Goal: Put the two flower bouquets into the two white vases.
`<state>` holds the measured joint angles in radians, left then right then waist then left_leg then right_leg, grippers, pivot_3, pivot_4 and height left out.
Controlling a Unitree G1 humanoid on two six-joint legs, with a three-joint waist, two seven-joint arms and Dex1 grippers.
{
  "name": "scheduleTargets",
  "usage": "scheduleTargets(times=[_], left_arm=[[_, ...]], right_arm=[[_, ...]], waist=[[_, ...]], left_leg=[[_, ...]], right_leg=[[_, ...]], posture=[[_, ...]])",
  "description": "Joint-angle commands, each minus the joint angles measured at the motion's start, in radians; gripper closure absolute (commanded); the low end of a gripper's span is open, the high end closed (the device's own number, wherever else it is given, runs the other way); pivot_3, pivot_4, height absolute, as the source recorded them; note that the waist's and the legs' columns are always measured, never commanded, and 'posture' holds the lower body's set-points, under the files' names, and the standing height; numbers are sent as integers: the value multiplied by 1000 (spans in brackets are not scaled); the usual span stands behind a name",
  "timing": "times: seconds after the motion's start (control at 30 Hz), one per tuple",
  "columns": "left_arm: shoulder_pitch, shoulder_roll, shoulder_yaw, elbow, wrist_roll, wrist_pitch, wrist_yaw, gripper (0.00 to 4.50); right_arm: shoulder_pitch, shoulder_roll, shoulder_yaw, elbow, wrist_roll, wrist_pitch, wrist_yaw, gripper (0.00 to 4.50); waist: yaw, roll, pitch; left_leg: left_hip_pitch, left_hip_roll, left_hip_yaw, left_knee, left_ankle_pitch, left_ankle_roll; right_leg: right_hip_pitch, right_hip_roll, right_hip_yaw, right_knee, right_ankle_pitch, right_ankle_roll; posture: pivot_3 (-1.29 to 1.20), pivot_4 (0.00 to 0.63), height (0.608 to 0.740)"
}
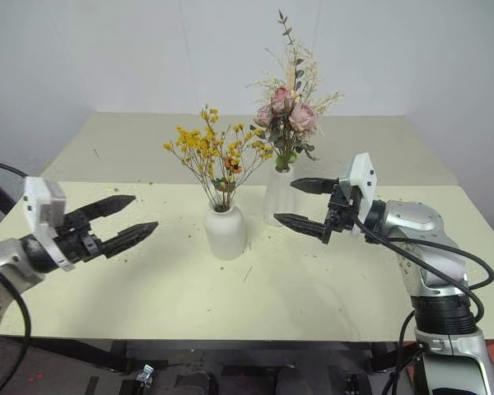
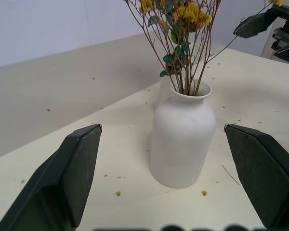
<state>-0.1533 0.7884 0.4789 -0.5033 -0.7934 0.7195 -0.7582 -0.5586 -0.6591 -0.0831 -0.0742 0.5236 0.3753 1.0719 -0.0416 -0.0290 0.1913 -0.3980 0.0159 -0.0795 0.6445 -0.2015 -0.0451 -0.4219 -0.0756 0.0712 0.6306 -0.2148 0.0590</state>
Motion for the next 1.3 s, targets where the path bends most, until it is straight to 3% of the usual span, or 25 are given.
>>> scheduleTargets(times=[0.03,1.3], left_arm=[[16,38,67,-37,-32,-18,-21,48],[19,50,56,-13,-54,-55,-23,48]], right_arm=[[-3,-25,-14,9,-11,-17,11,0],[47,-72,-43,16,-64,-34,-24,0]], waist=[[-1,0,0],[-3,0,0]], left_leg=[[0,0,0,0,0,0],[0,0,0,0,0,0]], right_leg=[[0,0,0,0,0,0],[0,0,0,0,0,0]], posture=[[0,150,740],[0,150,740]])
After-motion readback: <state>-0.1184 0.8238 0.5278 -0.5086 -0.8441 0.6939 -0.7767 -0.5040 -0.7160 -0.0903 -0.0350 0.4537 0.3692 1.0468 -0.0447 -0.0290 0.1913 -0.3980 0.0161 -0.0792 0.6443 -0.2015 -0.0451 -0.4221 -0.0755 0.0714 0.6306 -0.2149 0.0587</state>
